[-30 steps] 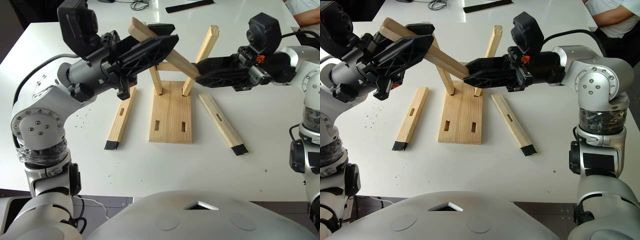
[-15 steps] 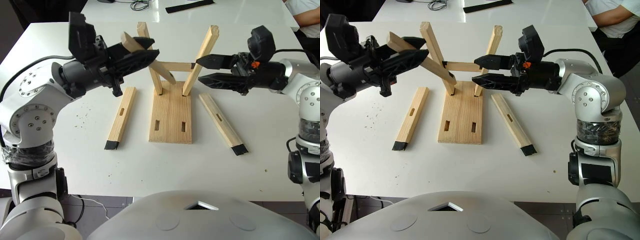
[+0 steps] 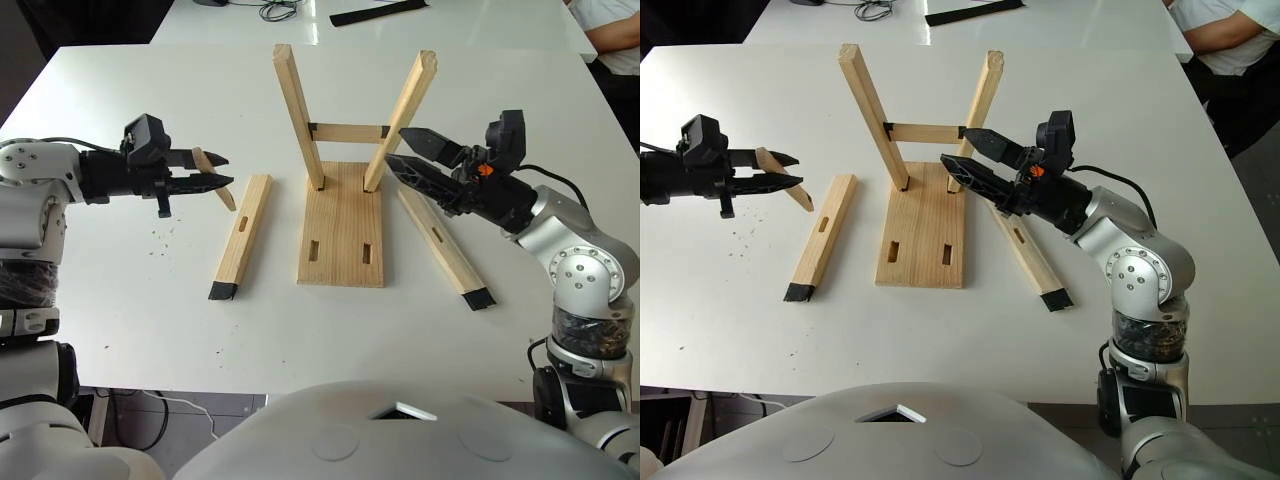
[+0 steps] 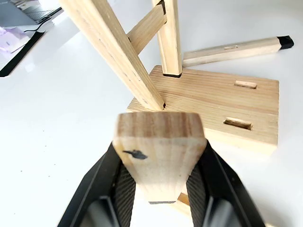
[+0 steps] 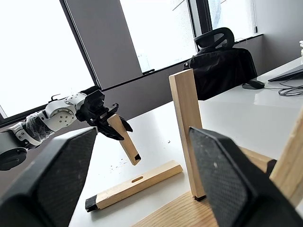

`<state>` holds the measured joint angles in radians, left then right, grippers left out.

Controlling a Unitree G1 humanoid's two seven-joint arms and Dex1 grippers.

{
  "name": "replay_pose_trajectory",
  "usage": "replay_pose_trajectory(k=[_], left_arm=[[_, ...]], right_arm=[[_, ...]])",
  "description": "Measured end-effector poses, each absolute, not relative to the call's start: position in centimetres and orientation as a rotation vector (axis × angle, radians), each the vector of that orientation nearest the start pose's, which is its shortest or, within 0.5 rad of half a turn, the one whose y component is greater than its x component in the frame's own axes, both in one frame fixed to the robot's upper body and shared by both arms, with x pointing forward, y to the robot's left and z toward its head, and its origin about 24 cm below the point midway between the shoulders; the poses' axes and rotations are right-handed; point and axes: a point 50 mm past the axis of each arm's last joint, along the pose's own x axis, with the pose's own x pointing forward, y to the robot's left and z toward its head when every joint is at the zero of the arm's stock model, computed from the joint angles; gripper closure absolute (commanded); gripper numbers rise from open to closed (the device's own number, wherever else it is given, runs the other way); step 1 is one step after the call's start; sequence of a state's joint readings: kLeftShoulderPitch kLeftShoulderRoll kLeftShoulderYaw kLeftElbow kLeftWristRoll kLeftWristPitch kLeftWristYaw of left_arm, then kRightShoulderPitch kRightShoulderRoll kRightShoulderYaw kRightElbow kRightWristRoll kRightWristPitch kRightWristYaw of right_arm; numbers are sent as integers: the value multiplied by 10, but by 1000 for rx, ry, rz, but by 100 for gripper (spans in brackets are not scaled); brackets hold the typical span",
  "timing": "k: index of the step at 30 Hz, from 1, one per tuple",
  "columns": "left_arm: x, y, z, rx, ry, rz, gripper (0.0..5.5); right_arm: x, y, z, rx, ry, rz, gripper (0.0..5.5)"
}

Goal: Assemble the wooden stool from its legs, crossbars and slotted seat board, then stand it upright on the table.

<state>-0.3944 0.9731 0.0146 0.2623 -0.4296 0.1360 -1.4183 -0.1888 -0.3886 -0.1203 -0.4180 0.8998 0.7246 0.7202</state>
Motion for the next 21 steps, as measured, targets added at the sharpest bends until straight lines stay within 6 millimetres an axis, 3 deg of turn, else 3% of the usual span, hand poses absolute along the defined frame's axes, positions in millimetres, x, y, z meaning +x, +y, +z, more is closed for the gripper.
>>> replay_pose_trajectory(k=[9,21], left_arm=[[268,288,158,463,269,-1229,420],[258,277,141,423,224,-1251,420]], right_arm=[[238,-148,152,394,-1,1076,194],[243,-149,154,370,14,1109,194]])
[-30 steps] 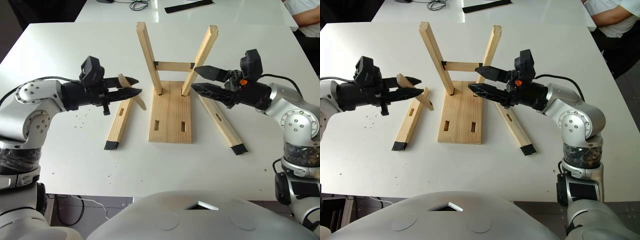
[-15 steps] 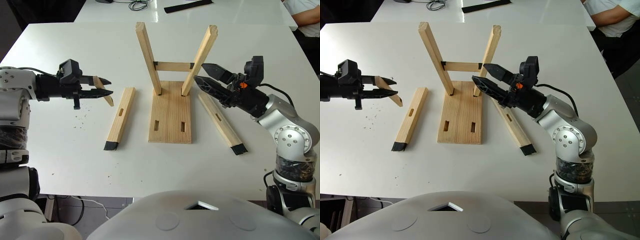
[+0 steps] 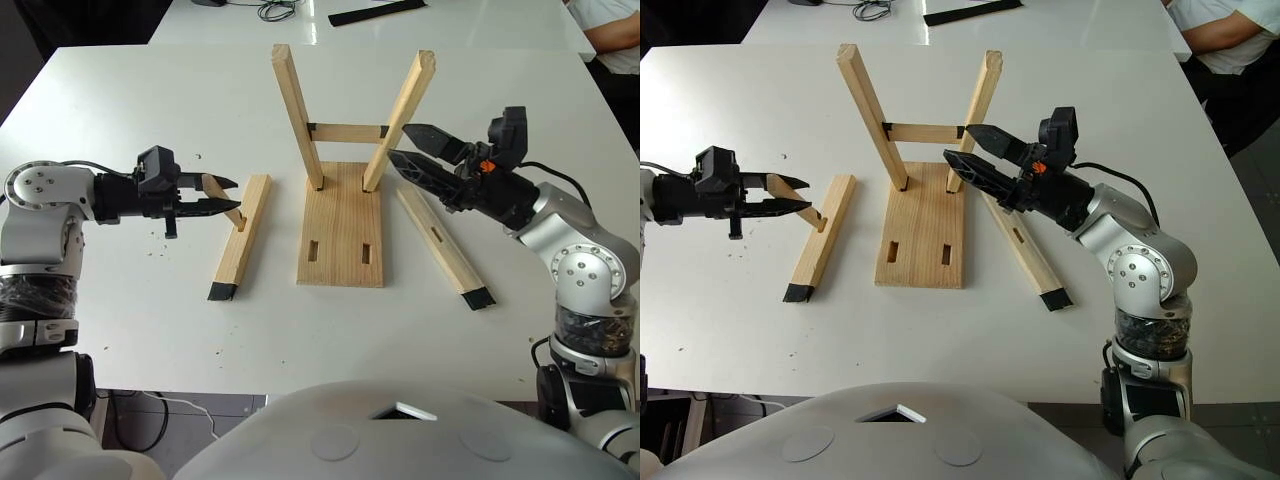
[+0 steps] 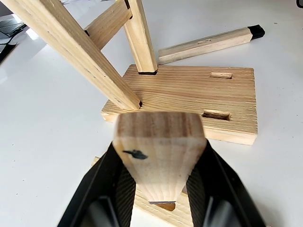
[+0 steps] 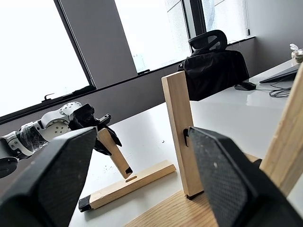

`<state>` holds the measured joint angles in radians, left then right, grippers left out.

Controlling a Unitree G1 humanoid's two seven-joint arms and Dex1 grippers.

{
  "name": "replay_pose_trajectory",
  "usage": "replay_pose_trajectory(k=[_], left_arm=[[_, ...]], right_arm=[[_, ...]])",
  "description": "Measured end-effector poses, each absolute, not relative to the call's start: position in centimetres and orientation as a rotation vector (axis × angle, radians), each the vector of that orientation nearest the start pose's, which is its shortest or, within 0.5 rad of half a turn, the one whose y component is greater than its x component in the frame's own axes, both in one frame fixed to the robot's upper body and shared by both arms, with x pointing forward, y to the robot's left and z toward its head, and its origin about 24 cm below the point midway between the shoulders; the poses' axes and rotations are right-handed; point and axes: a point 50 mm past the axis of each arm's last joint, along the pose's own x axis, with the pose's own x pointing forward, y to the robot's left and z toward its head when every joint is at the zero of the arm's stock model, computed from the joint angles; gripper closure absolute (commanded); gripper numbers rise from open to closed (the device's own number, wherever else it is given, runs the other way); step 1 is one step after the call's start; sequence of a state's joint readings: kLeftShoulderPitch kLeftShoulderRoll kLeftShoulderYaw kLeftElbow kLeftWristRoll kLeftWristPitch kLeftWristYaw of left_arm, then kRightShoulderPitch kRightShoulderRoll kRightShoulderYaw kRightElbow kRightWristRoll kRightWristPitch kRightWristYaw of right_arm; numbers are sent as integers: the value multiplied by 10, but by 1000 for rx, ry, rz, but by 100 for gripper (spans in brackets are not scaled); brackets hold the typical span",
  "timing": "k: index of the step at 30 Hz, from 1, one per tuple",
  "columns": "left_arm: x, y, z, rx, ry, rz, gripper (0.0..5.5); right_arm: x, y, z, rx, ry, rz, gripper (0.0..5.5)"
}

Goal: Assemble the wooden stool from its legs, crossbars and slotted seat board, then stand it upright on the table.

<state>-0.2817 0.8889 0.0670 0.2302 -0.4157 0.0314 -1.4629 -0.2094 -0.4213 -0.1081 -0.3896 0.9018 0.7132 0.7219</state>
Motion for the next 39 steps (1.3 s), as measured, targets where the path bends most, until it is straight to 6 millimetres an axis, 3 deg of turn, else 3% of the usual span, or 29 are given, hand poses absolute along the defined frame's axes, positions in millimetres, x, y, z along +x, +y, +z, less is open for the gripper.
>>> replay_pose_trajectory(k=[7,27,39], left_arm=[[254,279,130,406,238,-1245,420],[264,279,128,475,227,-1286,420],[245,259,120,434,253,-1445,420]], right_arm=[[245,-150,156,359,19,1126,194],[245,-144,153,373,34,1145,194],[242,-143,149,386,42,1134,194]])
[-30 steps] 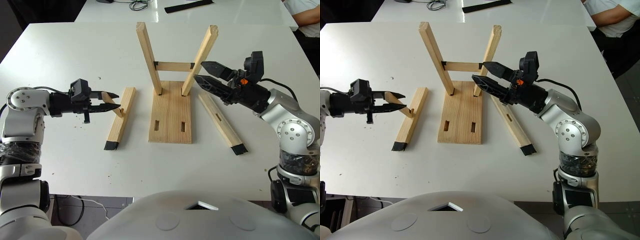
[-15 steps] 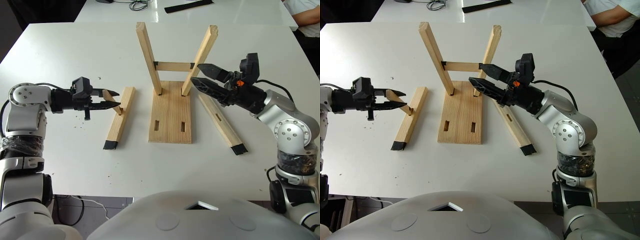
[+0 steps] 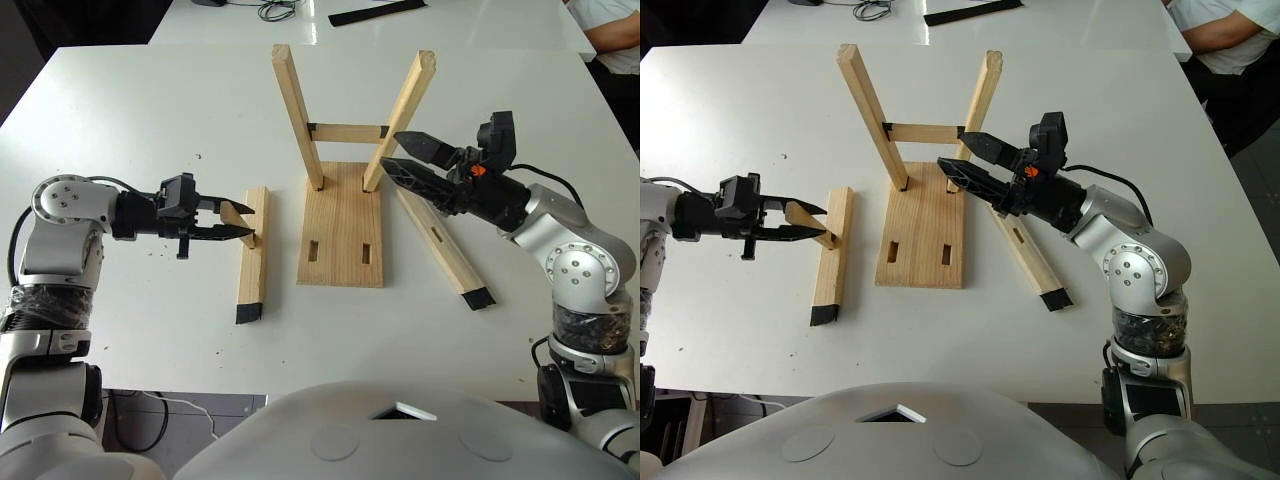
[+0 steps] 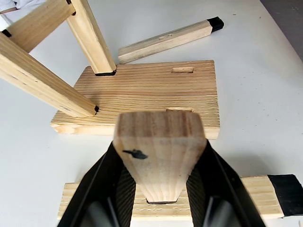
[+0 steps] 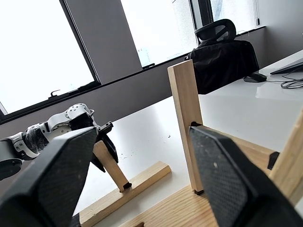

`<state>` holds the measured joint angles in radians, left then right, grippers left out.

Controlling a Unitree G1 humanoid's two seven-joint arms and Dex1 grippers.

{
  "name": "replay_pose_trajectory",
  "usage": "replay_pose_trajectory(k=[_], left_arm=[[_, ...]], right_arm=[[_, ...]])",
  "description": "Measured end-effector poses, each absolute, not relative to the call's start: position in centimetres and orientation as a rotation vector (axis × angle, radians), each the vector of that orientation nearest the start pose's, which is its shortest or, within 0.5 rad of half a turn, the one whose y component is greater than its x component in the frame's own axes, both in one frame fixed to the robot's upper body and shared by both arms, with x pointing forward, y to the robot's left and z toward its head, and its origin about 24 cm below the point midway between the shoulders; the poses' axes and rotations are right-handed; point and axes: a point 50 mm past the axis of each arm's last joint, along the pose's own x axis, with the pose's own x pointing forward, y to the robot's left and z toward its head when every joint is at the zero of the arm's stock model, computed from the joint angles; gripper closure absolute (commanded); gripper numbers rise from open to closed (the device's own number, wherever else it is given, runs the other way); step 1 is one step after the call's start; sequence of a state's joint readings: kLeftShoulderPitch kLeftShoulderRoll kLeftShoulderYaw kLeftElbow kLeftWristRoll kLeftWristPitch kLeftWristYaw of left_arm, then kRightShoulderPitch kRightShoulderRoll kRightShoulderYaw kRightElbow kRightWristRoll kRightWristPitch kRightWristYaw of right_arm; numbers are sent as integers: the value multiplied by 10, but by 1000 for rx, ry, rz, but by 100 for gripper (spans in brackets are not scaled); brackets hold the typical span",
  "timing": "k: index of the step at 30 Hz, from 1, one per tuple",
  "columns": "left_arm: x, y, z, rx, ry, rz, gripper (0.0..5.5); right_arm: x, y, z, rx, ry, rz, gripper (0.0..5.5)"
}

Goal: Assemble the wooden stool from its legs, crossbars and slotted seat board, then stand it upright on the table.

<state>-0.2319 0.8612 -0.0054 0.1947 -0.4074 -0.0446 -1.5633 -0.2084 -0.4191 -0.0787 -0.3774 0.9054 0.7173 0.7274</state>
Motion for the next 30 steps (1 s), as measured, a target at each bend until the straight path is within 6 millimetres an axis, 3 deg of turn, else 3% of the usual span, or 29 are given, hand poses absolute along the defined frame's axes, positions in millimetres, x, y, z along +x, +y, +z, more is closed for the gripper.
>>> replay_pose_trajectory(k=[30], left_arm=[[264,267,107,390,308,-1462,420]], right_arm=[[241,-132,144,443,84,1148,194]])
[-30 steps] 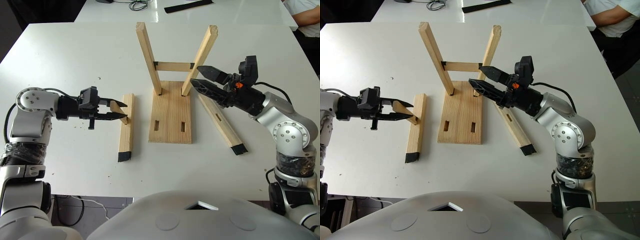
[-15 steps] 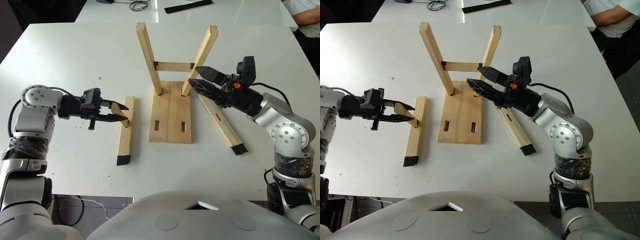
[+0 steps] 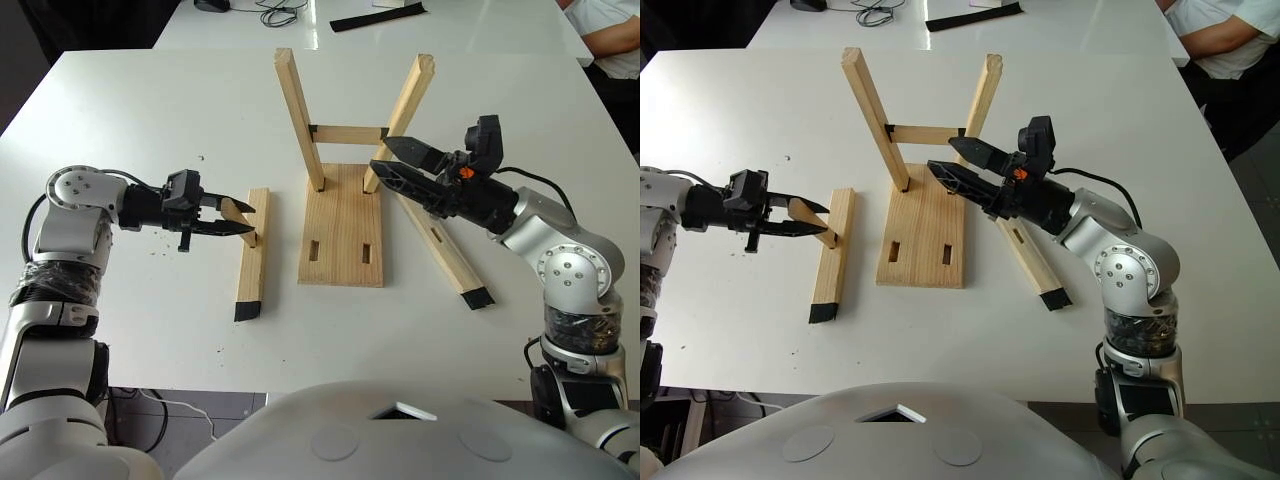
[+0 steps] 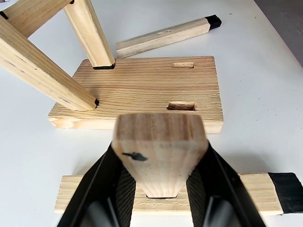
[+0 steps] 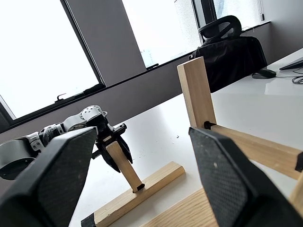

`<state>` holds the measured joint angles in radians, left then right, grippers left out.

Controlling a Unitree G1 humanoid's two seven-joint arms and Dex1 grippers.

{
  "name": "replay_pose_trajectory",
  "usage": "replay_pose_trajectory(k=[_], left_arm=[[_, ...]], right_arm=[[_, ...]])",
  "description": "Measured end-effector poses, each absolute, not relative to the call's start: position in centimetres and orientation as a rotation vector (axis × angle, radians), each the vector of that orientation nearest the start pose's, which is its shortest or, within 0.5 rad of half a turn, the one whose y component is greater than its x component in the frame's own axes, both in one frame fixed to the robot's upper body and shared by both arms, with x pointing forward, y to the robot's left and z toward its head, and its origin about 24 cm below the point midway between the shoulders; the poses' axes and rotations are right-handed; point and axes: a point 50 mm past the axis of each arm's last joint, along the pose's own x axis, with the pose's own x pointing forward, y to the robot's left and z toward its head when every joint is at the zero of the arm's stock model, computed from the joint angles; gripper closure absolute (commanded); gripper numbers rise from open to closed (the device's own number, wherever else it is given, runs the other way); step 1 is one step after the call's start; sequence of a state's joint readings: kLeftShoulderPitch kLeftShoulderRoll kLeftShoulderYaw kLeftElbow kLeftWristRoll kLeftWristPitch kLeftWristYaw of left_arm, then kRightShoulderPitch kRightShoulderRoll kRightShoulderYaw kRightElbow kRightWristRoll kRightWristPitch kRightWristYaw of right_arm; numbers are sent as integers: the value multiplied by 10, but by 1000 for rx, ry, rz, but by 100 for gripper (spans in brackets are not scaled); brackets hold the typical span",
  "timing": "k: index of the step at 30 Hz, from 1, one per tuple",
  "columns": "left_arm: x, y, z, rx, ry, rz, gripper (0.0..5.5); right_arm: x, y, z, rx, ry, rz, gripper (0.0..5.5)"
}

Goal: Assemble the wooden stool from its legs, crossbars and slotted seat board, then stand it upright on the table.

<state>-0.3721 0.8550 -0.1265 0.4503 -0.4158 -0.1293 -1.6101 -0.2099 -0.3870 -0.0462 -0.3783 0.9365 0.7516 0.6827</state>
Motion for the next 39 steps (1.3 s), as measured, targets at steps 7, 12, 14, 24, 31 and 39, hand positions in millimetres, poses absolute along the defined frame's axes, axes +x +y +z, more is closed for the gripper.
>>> replay_pose_trajectory(k=[7,12,14,24,31,39], left_arm=[[267,269,103,355,302,-1422,420],[274,270,101,334,282,-1383,420],[276,270,101,329,276,-1374,420],[299,260,103,364,241,-1289,420],[291,266,85,350,378,-1257,343],[285,268,104,374,327,-1242,343]], right_arm=[[244,-130,146,444,88,1160,194],[247,-129,145,449,93,1164,194],[248,-129,145,451,93,1164,194],[250,-127,147,465,62,1124,194],[246,-125,140,520,51,1056,194],[237,-124,130,570,48,985,194]])
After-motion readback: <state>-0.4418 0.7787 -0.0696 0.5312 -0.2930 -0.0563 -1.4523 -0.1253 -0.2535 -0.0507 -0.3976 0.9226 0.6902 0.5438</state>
